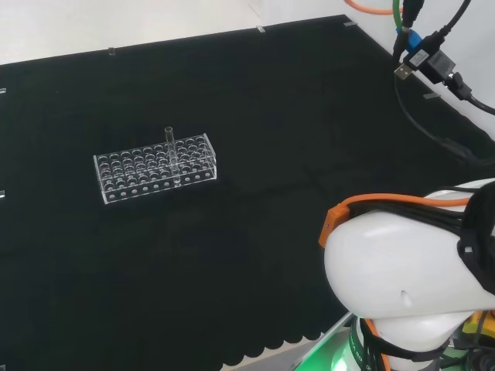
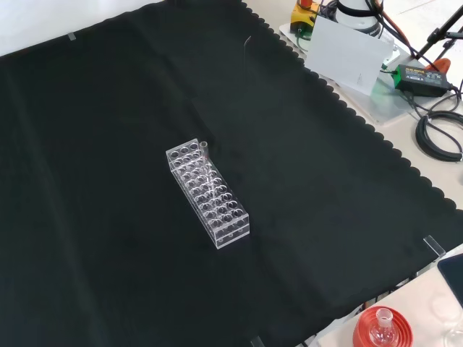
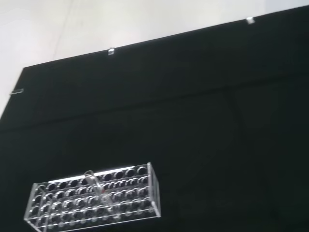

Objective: Pick up the test tube.

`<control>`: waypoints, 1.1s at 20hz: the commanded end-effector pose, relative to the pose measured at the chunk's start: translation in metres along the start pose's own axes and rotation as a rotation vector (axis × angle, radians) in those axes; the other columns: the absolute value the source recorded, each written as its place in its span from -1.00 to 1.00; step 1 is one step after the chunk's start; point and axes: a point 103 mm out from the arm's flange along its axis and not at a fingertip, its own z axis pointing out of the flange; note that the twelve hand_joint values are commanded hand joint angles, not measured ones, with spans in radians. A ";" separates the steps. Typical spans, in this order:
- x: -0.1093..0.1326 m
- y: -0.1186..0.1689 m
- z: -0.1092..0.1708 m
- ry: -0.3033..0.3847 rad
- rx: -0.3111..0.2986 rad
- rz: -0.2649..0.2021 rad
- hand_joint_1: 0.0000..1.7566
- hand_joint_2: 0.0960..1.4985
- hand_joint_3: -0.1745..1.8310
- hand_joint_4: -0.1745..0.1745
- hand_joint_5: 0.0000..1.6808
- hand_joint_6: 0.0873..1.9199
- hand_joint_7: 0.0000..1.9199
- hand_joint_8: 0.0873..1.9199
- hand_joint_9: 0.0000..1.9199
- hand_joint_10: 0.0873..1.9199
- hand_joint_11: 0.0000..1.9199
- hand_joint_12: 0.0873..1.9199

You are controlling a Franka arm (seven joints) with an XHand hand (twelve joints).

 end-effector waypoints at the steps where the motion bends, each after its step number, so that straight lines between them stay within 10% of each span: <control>1: -0.001 0.019 0.028 0.131 0.040 -0.024 -0.15 0.38 -1.00 0.34 -0.61 -1.00 -0.93 -0.19 -0.95 -0.01 -1.00 0.31; 22: 0.028 0.084 0.111 0.320 0.169 -0.108 -0.07 0.38 -1.00 0.19 -0.62 -1.00 -0.80 -0.17 -0.86 -0.01 -1.00 0.42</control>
